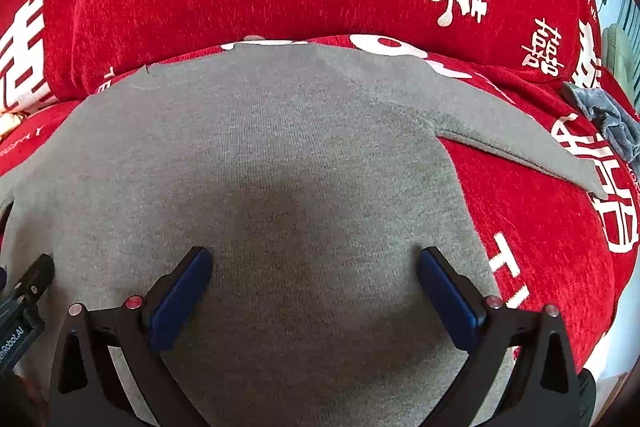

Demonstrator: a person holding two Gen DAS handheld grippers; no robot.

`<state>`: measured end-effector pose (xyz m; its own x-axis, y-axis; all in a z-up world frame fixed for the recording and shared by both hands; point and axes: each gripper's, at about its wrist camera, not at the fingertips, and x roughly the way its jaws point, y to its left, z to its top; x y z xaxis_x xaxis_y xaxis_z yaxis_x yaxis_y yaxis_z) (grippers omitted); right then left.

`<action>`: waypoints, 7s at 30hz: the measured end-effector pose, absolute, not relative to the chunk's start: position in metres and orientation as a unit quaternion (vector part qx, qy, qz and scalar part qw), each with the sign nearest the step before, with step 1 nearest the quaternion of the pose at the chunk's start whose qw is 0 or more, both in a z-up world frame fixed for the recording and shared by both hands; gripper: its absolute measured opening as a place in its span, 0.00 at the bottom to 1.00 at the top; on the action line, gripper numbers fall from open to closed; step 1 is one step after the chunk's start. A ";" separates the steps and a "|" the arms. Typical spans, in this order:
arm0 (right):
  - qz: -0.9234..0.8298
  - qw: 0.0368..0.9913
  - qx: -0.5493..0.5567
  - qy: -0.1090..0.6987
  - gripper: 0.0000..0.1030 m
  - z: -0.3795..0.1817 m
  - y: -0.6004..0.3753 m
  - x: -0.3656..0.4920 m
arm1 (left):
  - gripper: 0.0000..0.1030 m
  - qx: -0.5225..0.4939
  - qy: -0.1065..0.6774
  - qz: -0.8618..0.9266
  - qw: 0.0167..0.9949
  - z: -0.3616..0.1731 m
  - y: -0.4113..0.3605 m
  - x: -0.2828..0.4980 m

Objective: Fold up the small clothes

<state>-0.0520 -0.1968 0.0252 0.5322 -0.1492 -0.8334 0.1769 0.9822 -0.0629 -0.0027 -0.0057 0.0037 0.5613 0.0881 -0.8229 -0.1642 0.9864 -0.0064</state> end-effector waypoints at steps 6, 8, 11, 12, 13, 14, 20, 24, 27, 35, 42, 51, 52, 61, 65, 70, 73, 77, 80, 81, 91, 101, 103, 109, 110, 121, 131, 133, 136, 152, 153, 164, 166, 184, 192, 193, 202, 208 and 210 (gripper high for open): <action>-0.087 0.877 0.013 0.472 0.99 0.026 -0.197 -0.051 | 1.00 -0.040 0.477 0.073 0.875 0.004 -0.006 0.001; -0.088 0.879 0.015 0.468 0.99 0.025 -0.197 -0.052 | 1.00 -0.040 0.483 0.072 0.872 0.005 -0.006 0.003; -0.088 0.875 0.008 0.475 0.99 0.025 -0.195 -0.050 | 1.00 -0.039 0.489 0.072 0.868 0.005 -0.006 0.004; -0.087 0.873 0.009 0.479 0.99 0.025 -0.196 -0.048 | 1.00 -0.038 0.490 0.072 0.868 0.005 -0.006 0.005; -0.087 0.872 0.009 0.481 0.99 0.025 -0.196 -0.048 | 1.00 -0.038 0.492 0.073 0.867 0.005 -0.006 0.005; -0.087 0.870 0.008 0.485 0.99 0.026 -0.196 -0.047 | 1.00 -0.039 0.493 0.073 0.866 0.005 -0.006 0.005; -0.085 0.869 0.003 0.488 0.99 0.026 -0.195 -0.045 | 1.00 -0.038 0.502 0.076 0.860 0.006 -0.007 0.007; -0.080 0.863 0.001 0.499 0.99 0.028 -0.196 -0.042 | 1.00 -0.034 0.517 0.080 0.852 0.010 -0.009 0.010; -0.070 0.853 -0.010 0.517 0.99 0.031 -0.196 -0.037 | 1.00 -0.024 0.521 0.070 0.850 0.016 -0.017 0.011; -0.060 0.866 -0.024 0.495 0.99 0.056 -0.208 -0.034 | 1.00 0.007 0.518 0.035 0.854 0.034 -0.059 0.025; -0.086 0.865 0.013 0.495 0.99 0.063 -0.263 -0.026 | 1.00 0.022 0.517 0.005 0.856 0.047 -0.113 0.054; -0.202 0.837 0.141 0.489 0.99 0.051 -0.419 -0.043 | 1.00 0.057 0.527 -0.034 0.847 0.040 -0.192 0.079; -0.216 0.831 0.154 0.488 0.99 0.049 -0.435 -0.045 | 1.00 0.062 0.527 -0.036 0.847 0.040 -0.199 0.082; -0.254 0.816 0.237 0.462 0.99 0.035 -0.528 -0.053 | 1.00 0.084 0.537 -0.048 0.838 0.032 -0.253 0.111; -0.259 0.807 0.283 0.448 0.99 0.028 -0.562 -0.041 | 1.00 0.080 0.548 -0.050 0.831 0.025 -0.268 0.124; -0.261 0.792 0.342 0.432 0.64 0.013 -0.604 -0.030 | 1.00 0.078 0.557 -0.052 0.825 0.013 -0.284 0.144; -0.247 0.799 0.342 0.428 0.06 0.016 -0.617 -0.028 | 1.00 0.062 0.565 -0.051 0.821 0.006 -0.291 0.163; -0.234 0.824 0.357 0.373 0.06 0.035 -0.616 -0.051 | 1.00 0.046 0.576 -0.056 0.814 0.000 -0.303 0.187; -0.238 0.838 0.335 0.357 0.06 0.044 -0.604 -0.062 | 1.00 0.040 0.579 -0.044 0.813 -0.002 -0.310 0.193; -0.241 0.841 0.328 0.358 0.06 0.045 -0.601 -0.061 | 1.00 0.045 0.577 -0.049 0.814 0.000 -0.313 0.188; -0.239 0.839 0.288 0.396 0.06 0.046 -0.597 -0.042 | 1.00 0.045 0.569 -0.112 0.813 0.015 -0.302 0.116; -0.177 0.907 0.130 0.359 0.06 0.148 -0.479 -0.006 | 1.00 -0.046 0.543 -0.085 0.834 0.049 -0.176 0.082; -0.153 0.918 0.098 0.352 0.06 0.164 -0.437 0.004 | 1.00 -0.076 0.541 -0.056 0.836 0.049 -0.134 0.077; -0.059 0.944 0.010 0.324 0.06 0.204 -0.279 0.031 | 1.00 -0.132 0.531 0.011 0.837 0.040 -0.030 0.068; -0.038 0.946 -0.004 0.323 0.06 0.206 -0.245 0.036 | 1.00 -0.140 0.528 0.021 0.838 0.039 -0.013 0.064; 0.035 0.892 -0.151 0.426 0.06 0.085 -0.035 0.071 | 1.00 -0.199 0.520 0.071 0.828 0.013 0.107 0.029; 0.098 0.846 -0.231 0.470 0.79 0.050 0.030 0.062 | 0.99 -0.253 0.507 0.071 0.821 0.002 0.126 0.008; 0.118 0.853 -0.256 0.439 0.79 0.067 0.039 0.050 | 0.99 -0.262 0.503 0.071 0.821 0.001 0.129 -0.002; 0.158 0.857 -0.239 0.428 0.79 0.095 0.037 0.039 | 0.99 -0.274 0.496 0.085 0.820 0.002 0.135 -0.016; -0.012 0.842 -0.053 0.537 0.79 0.051 -0.200 0.059 | 0.99 -0.183 0.529 0.036 0.828 0.004 0.038 0.079; -0.002 0.845 -0.059 0.532 0.79 0.048 -0.193 0.053 | 0.99 -0.179 0.532 0.026 0.827 0.005 0.032 0.085; 0.024 0.868 -0.020 0.496 0.79 0.069 -0.195 0.047 | 0.05 -0.129 0.528 0.117 0.831 0.008 0.047 0.074; 0.027 0.869 -0.020 0.494 0.79 0.071 -0.192 0.047 | 0.05 -0.142 0.527 0.114 0.830 0.006 0.052 0.071; 0.049 0.870 -0.022 0.491 0.79 0.051 -0.180 0.030 | 0.43 -0.174 0.530 0.010 0.830 0.036 0.044 0.046; 0.053 0.871 -0.003 0.488 0.79 0.048 -0.189 0.026 | 0.97 -0.209 0.506 -0.015 0.837 0.048 0.044 0.044; 0.054 0.872 -0.003 0.487 0.79 0.048 -0.189 0.025 | 0.98 -0.222 0.493 -0.009 0.841 0.050 0.043 0.042; 0.059 0.873 0.007 0.484 0.79 0.049 -0.197 0.026 | 0.63 -0.205 0.549 -0.028 0.810 0.027 0.011 0.082; 0.059 0.873 0.005 0.484 0.79 0.049 -0.197 0.026 | 0.00 -0.143 0.548 -0.003 0.824 0.017 -0.002 0.091; 0.056 0.873 0.005 0.485 0.79 0.049 -0.199 0.026 | 0.00 -0.138 0.536 0.005 0.833 0.022 0.002 0.086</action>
